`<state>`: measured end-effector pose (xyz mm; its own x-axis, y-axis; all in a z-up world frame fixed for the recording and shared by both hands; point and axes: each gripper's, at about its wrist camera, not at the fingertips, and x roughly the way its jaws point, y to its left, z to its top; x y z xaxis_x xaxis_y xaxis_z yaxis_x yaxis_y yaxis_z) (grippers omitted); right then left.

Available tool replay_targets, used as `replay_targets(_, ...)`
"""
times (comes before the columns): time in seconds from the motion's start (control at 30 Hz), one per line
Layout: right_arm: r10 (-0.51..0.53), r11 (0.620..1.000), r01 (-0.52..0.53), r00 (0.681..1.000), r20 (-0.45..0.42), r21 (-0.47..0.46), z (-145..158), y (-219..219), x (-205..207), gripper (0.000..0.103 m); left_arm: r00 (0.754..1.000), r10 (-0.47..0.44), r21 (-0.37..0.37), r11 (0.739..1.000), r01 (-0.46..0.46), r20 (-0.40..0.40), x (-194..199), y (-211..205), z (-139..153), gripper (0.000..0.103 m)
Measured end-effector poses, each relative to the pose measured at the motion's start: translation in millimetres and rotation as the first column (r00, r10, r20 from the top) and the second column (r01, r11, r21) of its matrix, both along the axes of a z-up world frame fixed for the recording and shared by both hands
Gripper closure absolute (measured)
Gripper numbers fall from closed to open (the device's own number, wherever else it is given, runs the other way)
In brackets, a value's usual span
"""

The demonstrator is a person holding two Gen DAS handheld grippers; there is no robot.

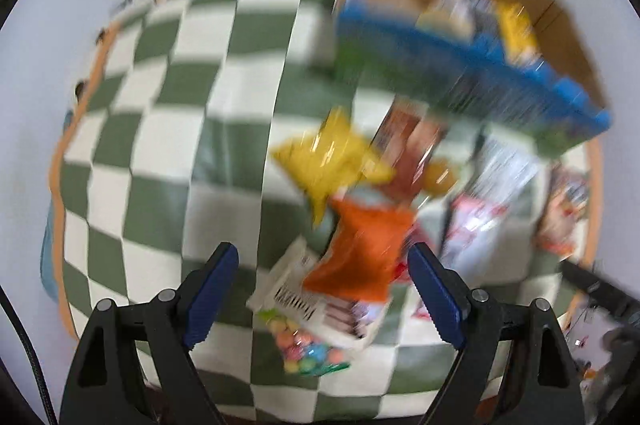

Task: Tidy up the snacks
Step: 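Move both tools back over the snack pile, then grasp the orange packet with the left tool while the right tool grasps the panda-print bag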

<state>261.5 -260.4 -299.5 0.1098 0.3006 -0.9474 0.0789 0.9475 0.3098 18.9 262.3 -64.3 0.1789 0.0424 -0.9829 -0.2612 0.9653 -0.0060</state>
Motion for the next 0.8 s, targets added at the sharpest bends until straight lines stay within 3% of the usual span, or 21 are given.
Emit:
replay_targets(0.17,-0.102,0.994,0.102,0.995,-0.001,-0.046,-15,-38,5,0.006,0.997,-0.032,-0.027,0.999,0.030,-0.067,10,-13,-37,0.016)
replay_targets(0.43,-0.154,0.978,0.150,0.988,-0.022,-0.142,-46,-68,54,0.006,0.984,-0.124,-0.035,0.992,0.121,-0.127,37,-47,-81,0.017)
replay_targets(0.5,-0.150,0.980,0.142,0.988,-0.048,-0.143,-59,-68,62,0.006,0.984,-0.127,-0.057,0.991,0.121,-0.125,40,-48,-90,0.030)
replay_targets(0.53,-0.144,0.979,0.133,0.987,-0.064,-0.153,-66,-66,66,0.006,0.984,-0.119,-0.067,0.992,0.111,-0.131,41,-47,-93,0.044)
replay_targets(0.57,-0.142,0.979,0.129,0.987,-0.078,-0.157,-72,-65,67,0.006,0.985,-0.113,-0.087,0.991,0.102,-0.133,42,-45,-97,0.046)
replay_targets(0.63,-0.135,0.973,0.117,0.987,-0.084,-0.197,-81,-63,68,0.014,0.987,-0.098,-0.098,0.991,0.086,-0.126,43,-42,-99,0.049)
replay_targets(0.73,-0.141,0.964,0.122,0.988,-0.066,-0.237,-81,-64,65,0.038,0.991,-0.082,-0.098,0.993,0.071,-0.107,39,-40,-94,0.053)
replay_targets(0.8,-0.129,0.966,0.112,0.990,-0.060,-0.233,-77,-63,61,0.044,0.993,-0.075,-0.090,0.994,0.067,-0.089,36,-42,-85,0.054)
